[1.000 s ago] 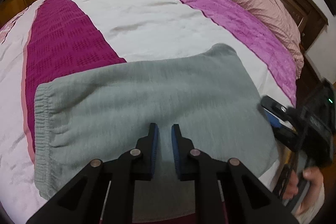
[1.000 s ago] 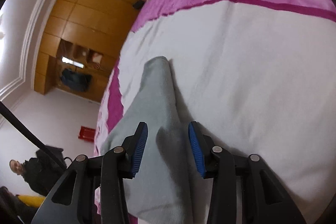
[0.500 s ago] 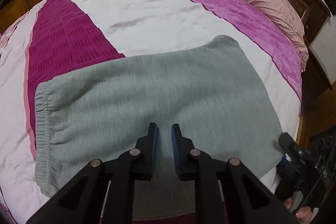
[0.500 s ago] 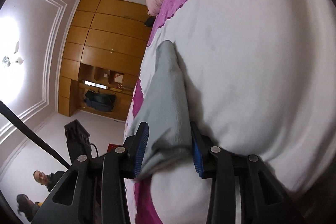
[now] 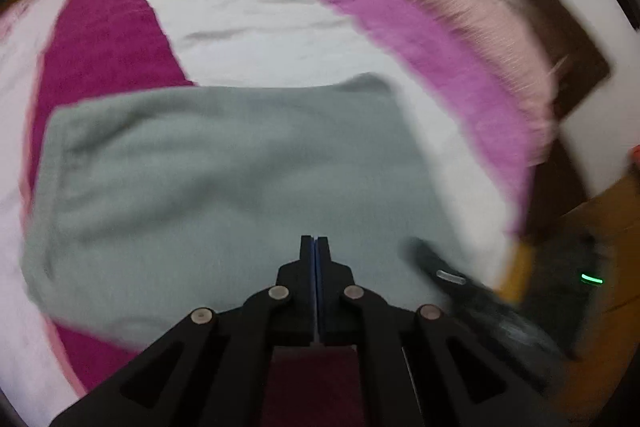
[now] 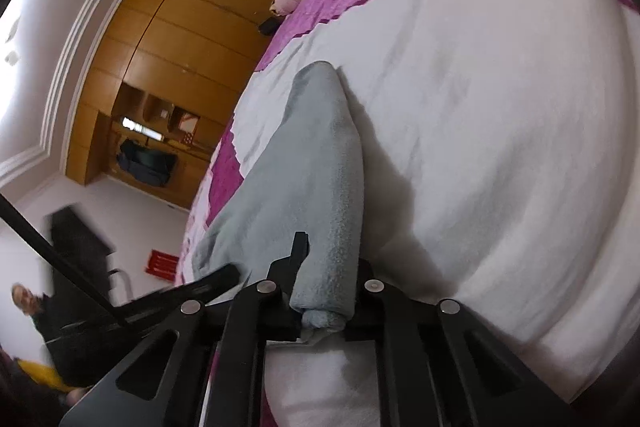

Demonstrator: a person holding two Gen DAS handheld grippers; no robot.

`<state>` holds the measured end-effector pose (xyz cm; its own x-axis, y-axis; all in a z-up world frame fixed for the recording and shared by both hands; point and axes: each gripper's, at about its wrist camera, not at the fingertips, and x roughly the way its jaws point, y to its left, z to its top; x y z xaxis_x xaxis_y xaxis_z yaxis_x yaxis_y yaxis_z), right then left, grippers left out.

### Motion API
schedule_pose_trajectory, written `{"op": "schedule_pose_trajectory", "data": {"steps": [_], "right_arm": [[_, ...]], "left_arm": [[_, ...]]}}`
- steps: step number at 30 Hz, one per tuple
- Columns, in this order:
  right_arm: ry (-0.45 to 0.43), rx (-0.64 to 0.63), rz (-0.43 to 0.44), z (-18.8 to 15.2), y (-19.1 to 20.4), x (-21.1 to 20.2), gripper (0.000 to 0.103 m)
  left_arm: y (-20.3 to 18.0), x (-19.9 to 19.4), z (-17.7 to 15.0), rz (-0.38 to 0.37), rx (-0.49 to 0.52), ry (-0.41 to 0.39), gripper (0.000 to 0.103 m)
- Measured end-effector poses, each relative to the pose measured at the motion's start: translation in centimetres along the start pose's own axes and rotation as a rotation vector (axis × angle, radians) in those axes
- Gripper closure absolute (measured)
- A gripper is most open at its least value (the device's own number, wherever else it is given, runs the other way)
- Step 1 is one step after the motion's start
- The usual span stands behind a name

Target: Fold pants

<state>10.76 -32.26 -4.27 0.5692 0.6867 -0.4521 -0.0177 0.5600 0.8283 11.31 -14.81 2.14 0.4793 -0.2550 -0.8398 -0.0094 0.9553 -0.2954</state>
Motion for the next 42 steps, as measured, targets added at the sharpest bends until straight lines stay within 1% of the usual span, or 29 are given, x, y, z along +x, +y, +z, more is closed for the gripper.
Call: {"op": "schedule_pose_trajectory", "data": {"steps": [1, 3, 4, 5, 6, 8, 10, 12, 14, 15, 17, 18, 20, 21, 23, 24, 25, 26, 27, 28, 30, 32, 33, 34, 35, 37, 39, 41, 42], "right_arm": [[-0.002, -0.012, -0.011, 0.0, 0.2, 0.1, 0.093], [-0.011, -0.039, -0.036, -0.1, 0.7, 0.2, 0.093], [-0.018, -0.060, -0.056, -0.2, 1.1, 0.2, 0.093], [-0.021, -0.082, -0.070, -0.3, 1.6, 0.2, 0.093], [-0.030, -0.126, -0.105, -0.5, 2.3, 0.2, 0.093], [-0.048, -0.214, -0.163, -1.0, 3.6, 0.0, 0.094], [-0.056, -0.298, -0.221, -1.3, 4.9, 0.2, 0.094], [-0.063, -0.339, -0.253, -1.4, 5.4, -0.1, 0.093], [-0.050, -0.339, -0.269, -1.4, 4.9, -0.3, 0.093], [-0.039, -0.320, -0.270, -1.2, 4.6, -0.2, 0.093], [-0.013, -0.274, -0.274, -0.5, 4.1, 0.3, 0.093], [-0.012, -0.282, -0.285, -0.3, 4.3, 0.4, 0.093], [-0.026, -0.408, -0.366, -0.8, 6.3, 0.7, 0.094], [-0.042, -0.515, -0.428, -1.4, 8.2, 1.0, 0.094], [-0.049, -0.643, -0.506, -2.1, 11.4, 1.8, 0.094], [-0.051, -0.706, -0.519, -2.6, 13.5, 2.2, 0.094], [-0.056, -0.762, -0.523, -3.1, 14.9, 2.5, 0.094], [-0.074, -0.860, -0.537, -4.1, 17.0, 3.0, 0.095], [-0.102, -0.991, -0.559, -5.5, 19.2, 3.5, 0.095], [-0.107, -1.069, -0.565, -6.6, 20.2, 4.0, 0.095], [-0.090, -1.202, -0.551, -8.8, 22.2, 5.2, 0.095], [-0.055, -1.350, -0.544, -11.5, 23.5, 6.8, 0.094], [-0.042, -1.413, -0.552, -12.4, 23.8, 7.6, 0.094], [-0.021, -1.487, -0.567, -13.8, 23.9, 8.6, 0.094], [0.001, -1.527, -0.577, -14.9, 23.9, 9.4, 0.094], [0.038, -1.579, -0.587, -16.5, 23.8, 10.9, 0.094], [0.040, -1.639, -0.602, -17.8, 23.9, 12.0, 0.094], [0.040, -1.668, -0.616, -18.8, 24.2, 12.6, 0.094], [0.047, -1.663, -0.614, -19.0, 24.5, 12.8, 0.095]], "left_arm": [[-0.5, 0.1, -0.6, 0.024, 0.025, 0.007, 0.103], [-0.6, 1.7, -2.0, 0.114, 0.059, 0.027, 0.103], [-0.2, 2.3, -2.4, 0.115, 0.040, 0.033, 0.103], [0.2, 2.5, -2.6, 0.099, 0.012, 0.023, 0.103], [0.3, 2.3, -2.6, 0.093, -0.006, 0.017, 0.103], [-0.2, 1.8, -2.6, 0.099, 0.012, 0.018, 0.103], [-0.2, 0.9, -2.8, 0.079, 0.001, 0.008, 0.103], [0.2, 0.3, -3.1, 0.073, -0.024, -0.010, 0.103], [0.5, 1.4, -3.7, 0.072, -0.041, 0.022, 0.103], [0.5, 1.9, -4.1, 0.071, -0.034, 0.025, 0.103], [0.4, 1.8, -4.6, 0.066, -0.036, 0.007, 0.103], [0.7, 1.7, -4.6, 0.047, -0.052, 0.009, 0.103], [1.6, 1.6, -4.6, -0.001, -0.091, 0.010, 0.103], [2.3, 1.5, -4.7, -0.034, -0.113, 0.009, 0.103], [3.1, 1.2, -4.9, -0.088, -0.142, 0.001, 0.103], [3.5, 0.8, -5.1, -0.113, -0.155, -0.006, 0.103], [4.4, -0.8, -5.3, -0.138, -0.179, -0.044, 0.103], [5.2, -2.6, -5.6, -0.142, -0.184, -0.080, 0.103], [6.4, -4.9, -5.8, -0.125, -0.171, -0.110, 0.103], [7.6, -6.6, -5.8, -0.102, -0.148, -0.117, 0.103], [11.2, -9.4, -5.6, -0.022, -0.109, -0.081, 0.103], [14.6, -10.9, -5.4, 0.034, -0.092, -0.065, 0.103], [16.8, -11.4, -5.2, 0.070, -0.105, -0.058, 0.103], [18.2, -11.7, -5.2, 0.087, -0.124, -0.059, 0.103], [20.2, -12.0, -5.1, 0.096, -0.156, -0.068, 0.103], [23.0, -12.4, -5.5, 0.083, -0.217, -0.096, 0.103], [25.5, -12.3, -6.1, 0.049, -0.291, -0.105, 0.103], [26.3, -12.1, -6.3, 0.054, -0.303, -0.084, 0.103], [26.4, -12.1, -6.4, 0.077, -0.290, -0.079, 0.103]]}}
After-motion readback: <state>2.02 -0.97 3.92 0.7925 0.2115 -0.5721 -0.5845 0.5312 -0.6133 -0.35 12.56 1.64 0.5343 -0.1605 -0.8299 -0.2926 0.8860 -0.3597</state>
